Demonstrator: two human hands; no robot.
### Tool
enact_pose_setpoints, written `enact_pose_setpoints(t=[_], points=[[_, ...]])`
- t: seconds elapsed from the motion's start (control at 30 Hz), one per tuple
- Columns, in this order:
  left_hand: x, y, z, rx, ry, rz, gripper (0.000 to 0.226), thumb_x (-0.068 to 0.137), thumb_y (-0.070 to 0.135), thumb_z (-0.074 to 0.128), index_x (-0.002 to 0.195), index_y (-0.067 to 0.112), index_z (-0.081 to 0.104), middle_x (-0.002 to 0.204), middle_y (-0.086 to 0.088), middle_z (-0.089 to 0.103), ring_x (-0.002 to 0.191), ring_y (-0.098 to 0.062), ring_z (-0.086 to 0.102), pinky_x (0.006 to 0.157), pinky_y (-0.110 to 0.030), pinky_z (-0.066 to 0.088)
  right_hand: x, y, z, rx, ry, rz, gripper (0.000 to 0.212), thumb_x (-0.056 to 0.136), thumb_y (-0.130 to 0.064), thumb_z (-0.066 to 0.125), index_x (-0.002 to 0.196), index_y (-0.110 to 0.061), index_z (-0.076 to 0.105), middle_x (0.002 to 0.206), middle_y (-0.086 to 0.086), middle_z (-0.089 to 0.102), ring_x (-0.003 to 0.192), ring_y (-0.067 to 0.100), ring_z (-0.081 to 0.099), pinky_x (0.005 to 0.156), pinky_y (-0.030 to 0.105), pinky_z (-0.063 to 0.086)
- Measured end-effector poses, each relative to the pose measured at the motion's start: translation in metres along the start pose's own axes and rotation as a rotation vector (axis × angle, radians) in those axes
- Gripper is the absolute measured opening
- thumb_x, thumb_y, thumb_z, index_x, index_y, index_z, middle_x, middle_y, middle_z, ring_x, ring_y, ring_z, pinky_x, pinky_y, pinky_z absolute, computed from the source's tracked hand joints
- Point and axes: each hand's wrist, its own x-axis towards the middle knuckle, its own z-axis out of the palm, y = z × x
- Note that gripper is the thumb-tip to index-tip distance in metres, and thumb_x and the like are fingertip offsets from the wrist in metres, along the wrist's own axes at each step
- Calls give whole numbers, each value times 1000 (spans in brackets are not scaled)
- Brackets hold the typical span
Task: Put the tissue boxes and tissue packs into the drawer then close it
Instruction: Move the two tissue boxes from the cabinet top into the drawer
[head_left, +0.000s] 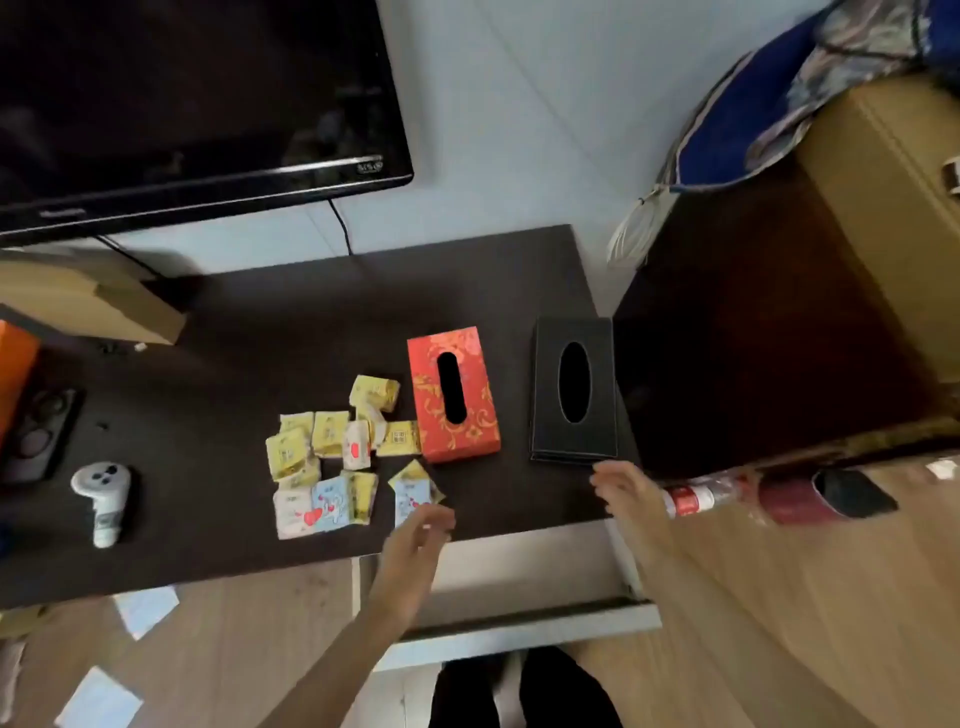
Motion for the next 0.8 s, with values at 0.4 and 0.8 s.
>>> enact_pose_setpoints(t=[0.4,0.8], points=[[200,61,26,328,322,109,71,82,8,65,146,9,33,144,-11,41,135,-29,38,112,-47,37,152,-45,31,-376,295,-46,80,89,-16,75,156,-6,32,159,16,36,146,34,36,116,49,41],[237,59,16,437,369,-89,42,74,25,78,107,9,57,91,-1,62,89,-26,64,69,-41,56,177,-35,18,-446,249,119,62,86,-29,78,139,-11,52,137,11,62,121,34,63,93,47,56]])
